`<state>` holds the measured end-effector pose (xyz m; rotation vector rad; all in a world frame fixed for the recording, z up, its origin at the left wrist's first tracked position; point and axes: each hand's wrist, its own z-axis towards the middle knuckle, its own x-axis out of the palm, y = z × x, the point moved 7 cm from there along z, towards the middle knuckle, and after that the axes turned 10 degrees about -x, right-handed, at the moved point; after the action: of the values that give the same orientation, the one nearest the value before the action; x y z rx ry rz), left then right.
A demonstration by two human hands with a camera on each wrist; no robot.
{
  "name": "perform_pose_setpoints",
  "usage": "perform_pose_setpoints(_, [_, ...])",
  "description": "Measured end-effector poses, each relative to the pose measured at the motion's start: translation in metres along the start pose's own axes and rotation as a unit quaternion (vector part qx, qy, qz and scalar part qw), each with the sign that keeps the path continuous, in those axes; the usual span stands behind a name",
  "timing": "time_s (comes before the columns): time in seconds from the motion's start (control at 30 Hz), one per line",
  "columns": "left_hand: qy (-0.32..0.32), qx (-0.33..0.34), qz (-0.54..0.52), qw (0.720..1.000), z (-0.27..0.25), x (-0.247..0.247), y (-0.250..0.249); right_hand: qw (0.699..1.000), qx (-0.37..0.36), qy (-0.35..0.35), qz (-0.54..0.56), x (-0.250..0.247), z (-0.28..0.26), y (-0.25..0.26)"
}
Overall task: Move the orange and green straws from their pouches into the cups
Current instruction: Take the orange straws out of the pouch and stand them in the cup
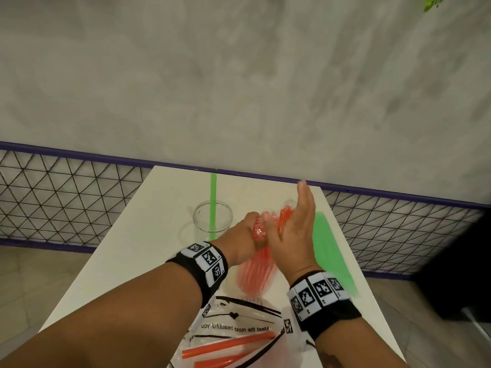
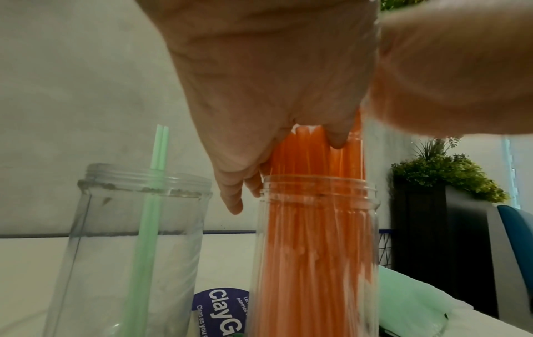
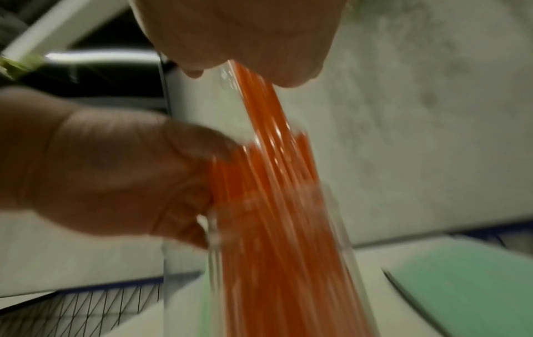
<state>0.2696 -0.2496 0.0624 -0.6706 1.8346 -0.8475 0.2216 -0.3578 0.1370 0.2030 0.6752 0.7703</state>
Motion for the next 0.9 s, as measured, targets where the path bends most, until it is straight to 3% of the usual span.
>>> perform_pose_setpoints(0.1, [-0.011, 0.013, 0.032, 0.999, 0.002, 0.001, -0.004, 0.991, -0.104, 0.02, -0.079, -0.002, 0.031, 0.027])
perform_pose_setpoints(0.2, [-0.011, 0.017, 0.026, 0.999, 0.003, 0.001, -0.001, 0.987, -0.036, 0.107, -0.112, 0.014, 0.028, 0.005])
perform_pose_setpoints(0.3, [-0.015, 0.019, 0.015, 1.0, 0.003, 0.0, 0.002, 0.962, 0.031, 0.236, -0.136, 0.036, -0.011, -0.021])
perform_pose_setpoints(0.57, [0.028, -0.003, 0.037, 0.999, 0.003, -0.004, 0.004, 0.929, -0.005, 0.358, -0.093, 0.037, -0.035, -0.035])
perform_pose_setpoints(0.7, [0.035, 0.018, 0.051, 0.998, 0.003, -0.006, 0.002, 0.925, -0.047, 0.357, -0.12, 0.028, -0.03, -0.042])
perform_pose_setpoints(0.9, [0.011, 0.031, 0.064, 0.997, -0.006, -0.009, -0.001, 0.948, 0.006, 0.295, -0.121, 0.029, -0.035, -0.031])
